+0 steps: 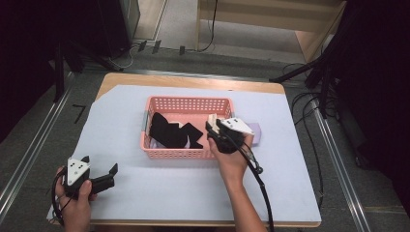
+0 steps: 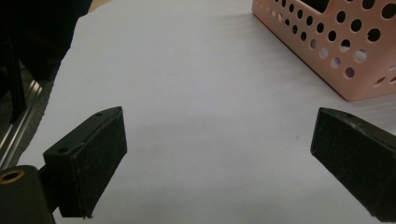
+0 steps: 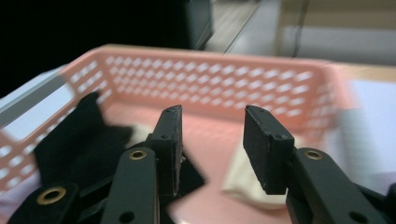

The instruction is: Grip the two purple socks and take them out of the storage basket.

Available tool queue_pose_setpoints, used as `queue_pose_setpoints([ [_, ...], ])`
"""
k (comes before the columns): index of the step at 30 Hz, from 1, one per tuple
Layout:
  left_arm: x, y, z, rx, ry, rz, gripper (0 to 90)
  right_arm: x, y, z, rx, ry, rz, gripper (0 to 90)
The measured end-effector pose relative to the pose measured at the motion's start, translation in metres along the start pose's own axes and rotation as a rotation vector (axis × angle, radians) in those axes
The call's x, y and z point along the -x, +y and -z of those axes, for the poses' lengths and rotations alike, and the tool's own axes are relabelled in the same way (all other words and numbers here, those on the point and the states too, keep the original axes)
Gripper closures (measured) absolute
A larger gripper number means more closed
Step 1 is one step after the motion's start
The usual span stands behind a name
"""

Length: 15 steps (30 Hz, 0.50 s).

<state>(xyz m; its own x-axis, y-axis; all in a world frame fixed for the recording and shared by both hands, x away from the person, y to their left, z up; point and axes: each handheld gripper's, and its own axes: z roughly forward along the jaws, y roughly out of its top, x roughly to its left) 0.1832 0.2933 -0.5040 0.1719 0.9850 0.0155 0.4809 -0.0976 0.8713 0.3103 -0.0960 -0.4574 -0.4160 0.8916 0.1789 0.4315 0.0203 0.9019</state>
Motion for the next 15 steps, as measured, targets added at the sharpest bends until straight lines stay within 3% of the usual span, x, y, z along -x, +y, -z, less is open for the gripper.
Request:
queue_pose_setpoints([
  [1, 0.000, 0.000, 0.000, 0.000, 0.000, 0.000, 4.4, 0.000, 0.000, 0.000, 0.000, 0.000, 0.000, 57.9],
  [2, 0.000, 0.000, 0.000, 0.004, -0.001, 0.001, 4.4, -0.010, -0.001, -0.010, -0.052, 0.030, 0.004, 57.9],
  [5, 0.000, 0.000, -0.001, 0.005, -0.003, 0.003, 4.4, -0.018, 0.000, -0.018, -0.100, 0.027, 0.027, 57.9],
  [9, 0.000, 0.000, -0.001, 0.002, -0.002, 0.001, 4.4, -0.032, 0.002, -0.036, -0.201, 0.066, 0.011, 58.0],
  [13, 0.000, 0.000, 0.000, 0.005, -0.003, 0.000, 4.5, -0.039, 0.002, -0.046, -0.242, 0.076, 0.012, 59.6],
  [15, 0.000, 0.000, -0.001, 0.005, -0.003, -0.001, 4.4, -0.042, 0.003, -0.050, -0.277, 0.093, 0.007, 65.3],
])
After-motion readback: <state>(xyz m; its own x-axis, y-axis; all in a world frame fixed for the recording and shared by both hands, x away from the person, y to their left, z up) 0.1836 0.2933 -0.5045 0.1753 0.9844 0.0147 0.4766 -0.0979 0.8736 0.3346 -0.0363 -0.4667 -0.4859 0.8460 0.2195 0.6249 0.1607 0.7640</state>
